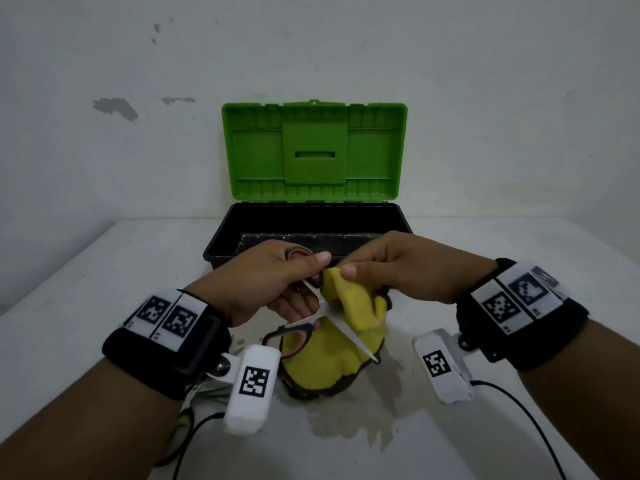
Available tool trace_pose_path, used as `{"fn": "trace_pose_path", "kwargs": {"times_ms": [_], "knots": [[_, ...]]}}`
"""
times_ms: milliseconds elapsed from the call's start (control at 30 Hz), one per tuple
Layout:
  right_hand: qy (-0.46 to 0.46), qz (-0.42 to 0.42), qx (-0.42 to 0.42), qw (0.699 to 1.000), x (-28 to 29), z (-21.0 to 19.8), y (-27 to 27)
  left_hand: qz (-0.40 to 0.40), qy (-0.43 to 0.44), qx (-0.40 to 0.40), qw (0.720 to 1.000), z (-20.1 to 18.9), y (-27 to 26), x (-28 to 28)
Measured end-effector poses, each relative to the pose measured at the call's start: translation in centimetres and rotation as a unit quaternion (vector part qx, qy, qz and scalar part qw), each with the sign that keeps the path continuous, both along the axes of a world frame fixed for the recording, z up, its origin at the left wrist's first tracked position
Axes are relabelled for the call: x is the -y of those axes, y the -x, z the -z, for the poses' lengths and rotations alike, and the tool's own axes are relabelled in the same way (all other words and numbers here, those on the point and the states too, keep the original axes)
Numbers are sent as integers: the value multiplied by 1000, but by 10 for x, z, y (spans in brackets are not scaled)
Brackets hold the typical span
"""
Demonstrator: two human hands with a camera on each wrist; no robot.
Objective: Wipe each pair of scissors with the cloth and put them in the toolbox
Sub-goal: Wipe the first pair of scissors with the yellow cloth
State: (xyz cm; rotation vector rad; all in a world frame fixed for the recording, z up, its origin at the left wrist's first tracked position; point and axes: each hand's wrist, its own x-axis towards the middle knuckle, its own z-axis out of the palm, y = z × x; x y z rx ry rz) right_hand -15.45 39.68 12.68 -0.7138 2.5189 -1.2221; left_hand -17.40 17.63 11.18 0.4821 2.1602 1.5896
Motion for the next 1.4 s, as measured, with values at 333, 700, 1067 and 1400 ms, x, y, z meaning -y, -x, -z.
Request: {"fn": "trace_pose_path", "kwargs": {"times_ms": [333, 700, 1067, 1400], "knots": [[-185, -19, -111, 976, 8, 0, 6, -10, -15, -29, 999, 5, -1, -6], [-223, -39, -119, 967, 3, -6, 8, -17, -29, -32, 999, 6, -3, -4], [-214, -20, -106, 971, -18, -10, 10, -12, -15, -40, 999, 3, -5, -1], [-213, 52, -90, 971, -53, -14, 5, -30, -15, -50, 998, 2, -3, 9]]}}
